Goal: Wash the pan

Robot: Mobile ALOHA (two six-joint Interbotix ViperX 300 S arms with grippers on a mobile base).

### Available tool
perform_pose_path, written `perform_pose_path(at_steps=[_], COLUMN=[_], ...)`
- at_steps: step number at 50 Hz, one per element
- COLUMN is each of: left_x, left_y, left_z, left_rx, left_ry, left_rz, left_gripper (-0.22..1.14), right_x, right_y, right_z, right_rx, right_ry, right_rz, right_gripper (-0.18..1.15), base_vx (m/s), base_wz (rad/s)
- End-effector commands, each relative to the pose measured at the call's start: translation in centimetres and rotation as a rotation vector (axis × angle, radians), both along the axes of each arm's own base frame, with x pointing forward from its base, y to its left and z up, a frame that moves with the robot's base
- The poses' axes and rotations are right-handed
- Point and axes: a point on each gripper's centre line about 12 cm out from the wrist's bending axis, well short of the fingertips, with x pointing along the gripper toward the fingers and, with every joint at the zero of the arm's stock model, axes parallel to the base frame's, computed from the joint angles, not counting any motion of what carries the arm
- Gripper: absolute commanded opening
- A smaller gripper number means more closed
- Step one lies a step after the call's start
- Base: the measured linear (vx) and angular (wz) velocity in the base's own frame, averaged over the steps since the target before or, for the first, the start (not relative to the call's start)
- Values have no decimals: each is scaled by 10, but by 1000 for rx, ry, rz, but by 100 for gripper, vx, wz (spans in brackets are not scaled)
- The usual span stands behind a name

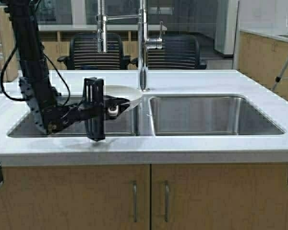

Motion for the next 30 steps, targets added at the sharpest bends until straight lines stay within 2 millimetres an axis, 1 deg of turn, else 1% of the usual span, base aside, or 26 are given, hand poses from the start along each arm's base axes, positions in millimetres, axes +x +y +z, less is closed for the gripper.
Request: perform_pose_path(at_steps=[1, 7, 14, 21, 30], left_x=[21, 29, 31, 29, 17], left_y=[-9, -10, -10, -12, -12], left_z=[20, 23, 25, 34, 43], left_rx=[-7, -15, -13, -23, -19], left_ry=[-54, -48, -36, -39, -32], left_rz=[-5, 4, 9, -10, -23], left_gripper=[3, 3, 3, 3, 3], right_x=[2, 1, 1, 1, 1], right_y=[0, 0, 0, 0, 0], right_z=[6, 4, 4, 4, 4], right_rx=[2, 2, 0, 2, 3], right_ry=[-20, -17, -17, -17, -14], right_rz=[-2, -2, 0, 0, 0], right_gripper=[6, 6, 6, 6, 6], base_vx=[17, 15, 13, 13, 16], base_wz=[4, 5, 6, 8, 12])
